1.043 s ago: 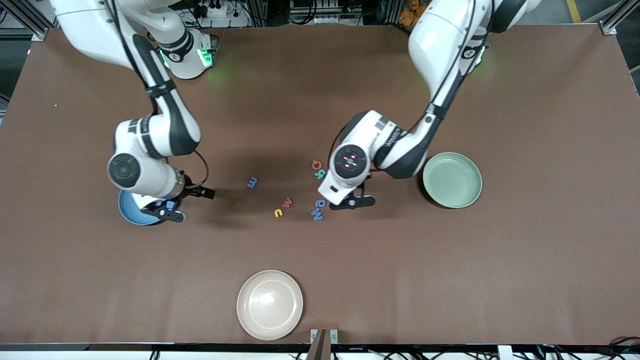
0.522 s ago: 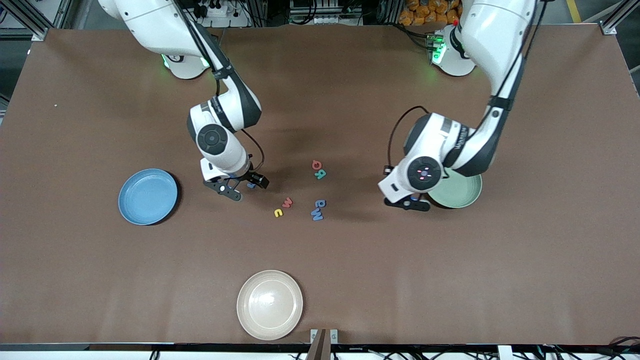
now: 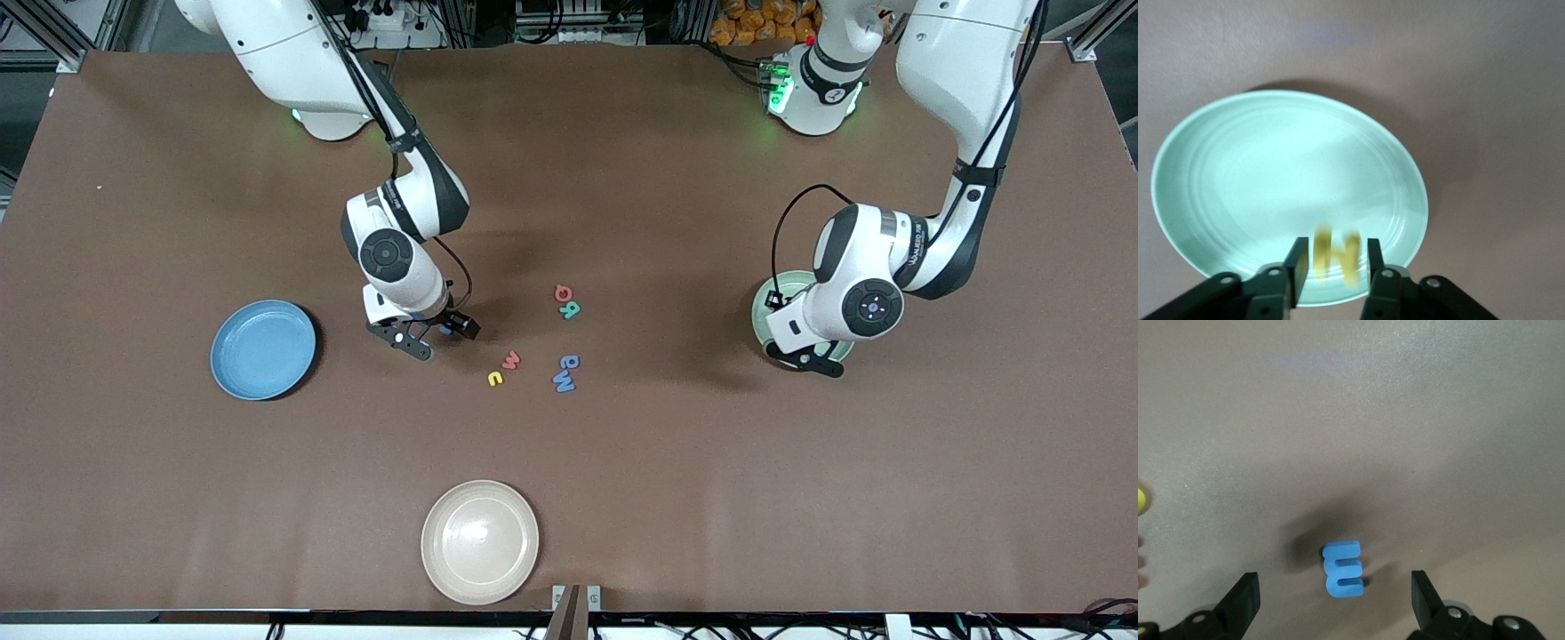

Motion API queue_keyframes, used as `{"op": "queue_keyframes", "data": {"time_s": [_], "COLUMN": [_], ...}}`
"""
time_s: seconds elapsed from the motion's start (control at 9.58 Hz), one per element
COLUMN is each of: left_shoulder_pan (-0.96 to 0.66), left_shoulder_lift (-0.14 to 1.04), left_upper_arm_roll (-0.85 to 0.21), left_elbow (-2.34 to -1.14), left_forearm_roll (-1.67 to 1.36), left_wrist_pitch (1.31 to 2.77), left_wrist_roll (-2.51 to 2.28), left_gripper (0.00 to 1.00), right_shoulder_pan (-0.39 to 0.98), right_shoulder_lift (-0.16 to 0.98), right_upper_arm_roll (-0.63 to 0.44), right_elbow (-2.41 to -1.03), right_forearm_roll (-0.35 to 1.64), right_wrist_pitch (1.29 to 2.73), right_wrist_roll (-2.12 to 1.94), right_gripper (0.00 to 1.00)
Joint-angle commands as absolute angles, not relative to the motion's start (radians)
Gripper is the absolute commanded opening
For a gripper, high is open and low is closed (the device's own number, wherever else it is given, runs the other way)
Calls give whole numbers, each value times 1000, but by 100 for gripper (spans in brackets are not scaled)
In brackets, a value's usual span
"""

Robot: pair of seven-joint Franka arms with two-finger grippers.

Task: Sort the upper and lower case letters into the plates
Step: 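Grasp the blue E with the right gripper while the left gripper returns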

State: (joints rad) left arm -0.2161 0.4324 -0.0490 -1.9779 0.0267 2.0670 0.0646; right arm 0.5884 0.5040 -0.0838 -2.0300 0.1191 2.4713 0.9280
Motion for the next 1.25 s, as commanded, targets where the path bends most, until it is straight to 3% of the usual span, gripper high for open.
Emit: {"op": "queue_keyframes", "data": {"time_s": [0.0,0.31,0.42,0.52,0.73,0.94,1.15], "left_shoulder_pan": [-222,-308,-349,-397,-487,-529,-578], "left_shoulder_lift": [399,432,464,489,535,618,678], "left_upper_arm_roll": [-61,-148,-169,-176,-175,-173,-170], "left_elbow": [-2000,-1904,-1843,-1783,-1673,-1559,-1548], "left_forearm_roll": [55,-18,-61,-104,-172,-166,-160], "left_wrist_pitch": [2082,2077,2079,2079,2085,2109,2324], "left_wrist_roll": [48,-310,-463,-550,-754,-998,-1194], "left_gripper": [100,100,100,100,100,100,100], "right_shoulder_pan": [591,589,589,588,588,588,575], "right_shoulder_lift": [528,531,531,531,531,529,494], "right_upper_arm_roll": [-83,-81,-80,-75,-68,-63,-63], "right_elbow": [-2033,-2034,-2036,-2040,-2069,-2074,-2071], "right_forearm_roll": [127,124,124,126,126,126,124], "right_wrist_pitch": [2508,2516,2531,2545,2589,2597,2582], "right_wrist_roll": [922,896,899,902,899,894,855], "right_gripper": [100,98,28,9,0,0,0]}}
